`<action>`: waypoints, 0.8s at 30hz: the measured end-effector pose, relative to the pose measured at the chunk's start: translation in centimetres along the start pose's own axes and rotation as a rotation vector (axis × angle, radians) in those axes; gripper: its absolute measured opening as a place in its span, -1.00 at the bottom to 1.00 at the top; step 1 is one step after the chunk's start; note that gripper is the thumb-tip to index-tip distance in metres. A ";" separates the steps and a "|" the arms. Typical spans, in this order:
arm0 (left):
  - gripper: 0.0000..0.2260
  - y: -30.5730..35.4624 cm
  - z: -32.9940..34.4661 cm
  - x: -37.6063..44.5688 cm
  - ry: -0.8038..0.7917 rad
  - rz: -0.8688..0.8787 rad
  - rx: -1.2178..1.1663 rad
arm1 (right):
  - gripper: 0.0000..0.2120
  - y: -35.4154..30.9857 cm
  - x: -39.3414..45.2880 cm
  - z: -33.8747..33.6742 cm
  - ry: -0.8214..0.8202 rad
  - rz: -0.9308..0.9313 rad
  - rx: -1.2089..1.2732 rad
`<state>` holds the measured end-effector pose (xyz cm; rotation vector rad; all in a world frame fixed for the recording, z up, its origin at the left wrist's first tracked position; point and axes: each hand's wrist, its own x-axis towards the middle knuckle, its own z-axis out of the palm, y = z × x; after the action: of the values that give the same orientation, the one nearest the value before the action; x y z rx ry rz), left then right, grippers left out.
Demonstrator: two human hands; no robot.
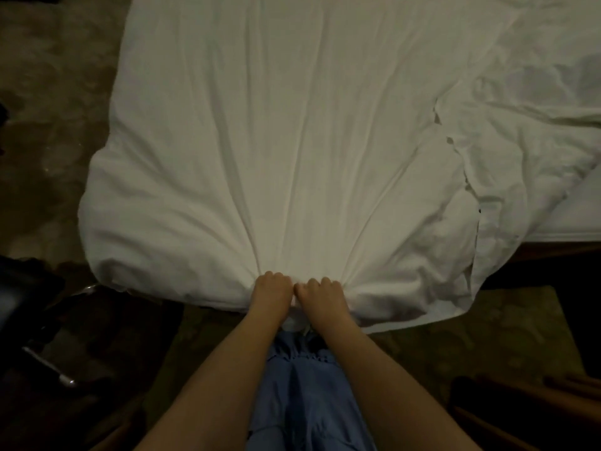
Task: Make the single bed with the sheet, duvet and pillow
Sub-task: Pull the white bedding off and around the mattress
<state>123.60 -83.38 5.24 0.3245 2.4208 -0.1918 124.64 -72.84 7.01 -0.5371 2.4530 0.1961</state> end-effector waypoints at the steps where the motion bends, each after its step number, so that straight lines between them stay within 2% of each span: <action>1: -0.70 0.1 1.0 -0.4 -0.067 -0.001 0.024 | -0.62 -0.5 -0.1 0.7 -0.062 -0.009 -0.030; 3: -0.63 0.3 2.1 -1.0 -0.132 0.012 0.099 | -0.42 -0.8 -0.2 1.3 -0.131 -0.018 -0.072; 5: -0.64 0.3 1.0 -0.5 -0.060 0.035 0.115 | -0.32 0.0 -0.1 0.6 -0.094 -0.010 -0.095; 9: -0.60 0.4 -4.2 1.8 0.125 0.044 0.116 | -0.42 4.2 0.6 -3.0 -0.005 0.083 -0.112; 16: -0.54 5.0 -10.8 4.5 0.189 0.082 0.171 | -0.41 11.2 -0.6 -5.0 0.015 0.179 -0.129; 24: -0.58 15.6 -16.8 8.7 0.215 0.164 0.237 | -0.32 22.5 -1.7 -4.5 0.040 0.250 -0.126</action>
<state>111.34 -63.10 11.56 0.6787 2.5707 -0.3885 113.97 -53.09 11.93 -0.2872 2.5550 0.4480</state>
